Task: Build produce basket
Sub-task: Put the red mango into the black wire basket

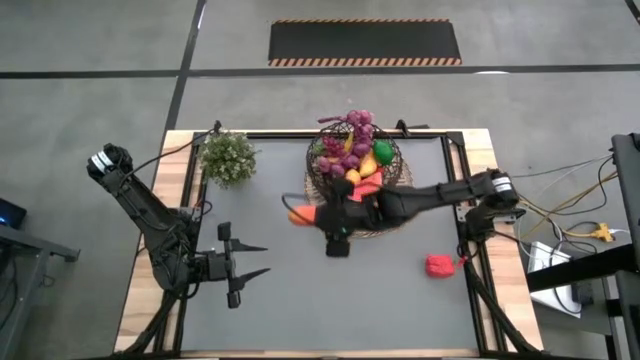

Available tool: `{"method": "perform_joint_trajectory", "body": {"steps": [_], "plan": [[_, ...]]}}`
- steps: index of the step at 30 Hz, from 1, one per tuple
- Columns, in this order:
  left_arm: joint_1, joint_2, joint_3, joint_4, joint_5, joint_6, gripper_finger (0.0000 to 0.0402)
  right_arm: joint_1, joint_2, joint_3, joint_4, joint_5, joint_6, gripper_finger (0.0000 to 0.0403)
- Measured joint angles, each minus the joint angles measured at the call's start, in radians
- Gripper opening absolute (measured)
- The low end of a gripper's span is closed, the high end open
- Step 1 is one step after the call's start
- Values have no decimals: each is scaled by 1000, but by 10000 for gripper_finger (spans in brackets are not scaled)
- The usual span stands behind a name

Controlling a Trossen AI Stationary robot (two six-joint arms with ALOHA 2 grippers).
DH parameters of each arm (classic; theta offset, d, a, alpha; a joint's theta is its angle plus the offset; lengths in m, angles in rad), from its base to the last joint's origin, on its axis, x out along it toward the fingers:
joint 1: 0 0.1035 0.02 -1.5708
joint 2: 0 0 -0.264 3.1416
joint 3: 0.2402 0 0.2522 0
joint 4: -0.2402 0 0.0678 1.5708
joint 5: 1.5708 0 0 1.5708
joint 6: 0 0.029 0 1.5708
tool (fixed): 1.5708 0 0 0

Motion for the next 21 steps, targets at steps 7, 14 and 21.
{"method": "perform_joint_trajectory", "body": {"steps": [7, 14, 21], "plan": [[4, 0, 0, 5, 0, -2, 192, 87, -52, -293, 265, -44, -4, 187], [6, 15, 0, 10, 0, -28, 192, 110, -51, -503, 423, -71, 72, 187], [16, 113, 0, 105, 0, -34, 192, 143, -53, -679, 545, -81, 132, 187]]}}
